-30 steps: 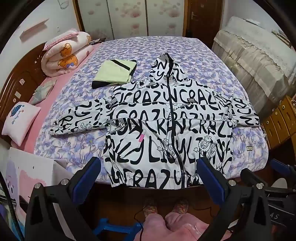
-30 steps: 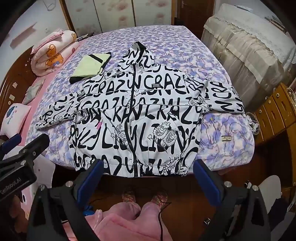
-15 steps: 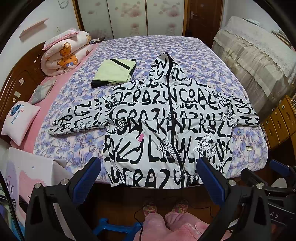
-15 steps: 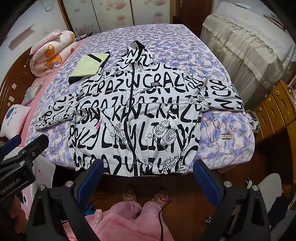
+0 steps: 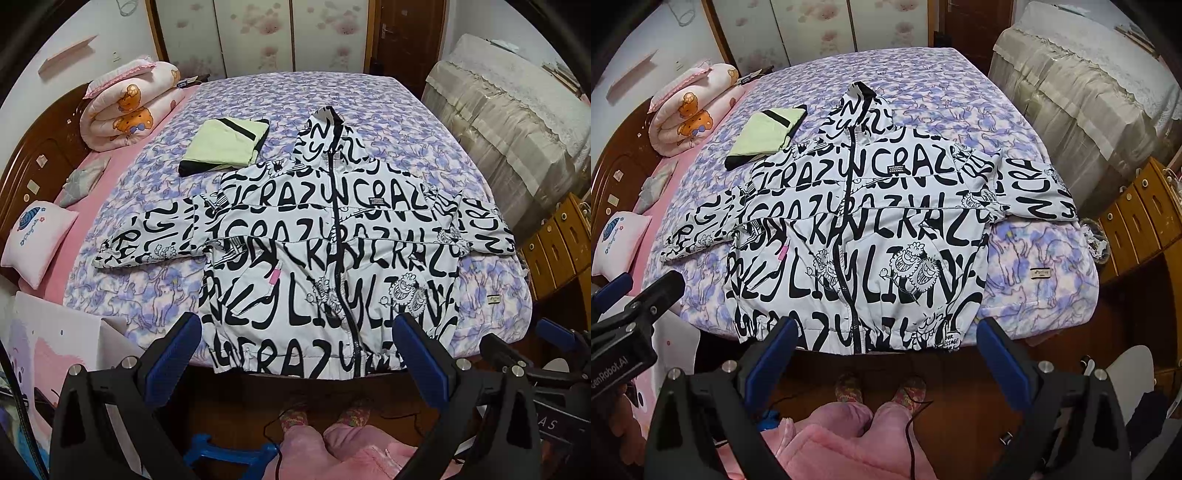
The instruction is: Fold large clothes
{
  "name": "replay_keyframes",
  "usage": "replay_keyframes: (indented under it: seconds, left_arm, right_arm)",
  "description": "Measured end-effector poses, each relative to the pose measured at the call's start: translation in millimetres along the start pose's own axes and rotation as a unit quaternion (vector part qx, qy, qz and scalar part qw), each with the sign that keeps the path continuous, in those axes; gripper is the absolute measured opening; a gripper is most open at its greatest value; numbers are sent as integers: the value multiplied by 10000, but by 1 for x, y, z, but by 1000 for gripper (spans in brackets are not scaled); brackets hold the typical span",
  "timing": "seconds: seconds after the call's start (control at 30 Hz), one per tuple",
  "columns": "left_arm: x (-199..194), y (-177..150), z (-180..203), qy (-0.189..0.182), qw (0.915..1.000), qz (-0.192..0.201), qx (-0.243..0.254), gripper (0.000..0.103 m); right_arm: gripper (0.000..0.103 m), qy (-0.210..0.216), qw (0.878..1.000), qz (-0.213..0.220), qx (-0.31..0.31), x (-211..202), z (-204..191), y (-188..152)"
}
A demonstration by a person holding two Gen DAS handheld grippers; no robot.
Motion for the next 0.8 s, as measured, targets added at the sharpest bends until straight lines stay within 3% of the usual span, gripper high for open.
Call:
replay_keyframes:
  seconds: [0.13,0.63,0.8]
  left_arm:
    - [5,3,19,-34,9999,52,-100,102]
    - [14,-4,30,70,9969,-126,-768,102]
    - [6,-3,30,141,9961,27,-867,102]
  right_arm:
    - [98,10,10000,21,-15,-1,8,6]
    - [98,99,9995,111,-285,-1,40,22]
    - [98,312,9988,102,-355,5,46,27]
Point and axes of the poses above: each gripper's, at about its wrist camera, not at the fingertips, and x roughly the way its jaws point, z to its right, y to its top, the point moved 5 cm from there along x, roughly the way its jaws point, and after that the axes turned 8 degrees about -z, right-handed, at the moved point
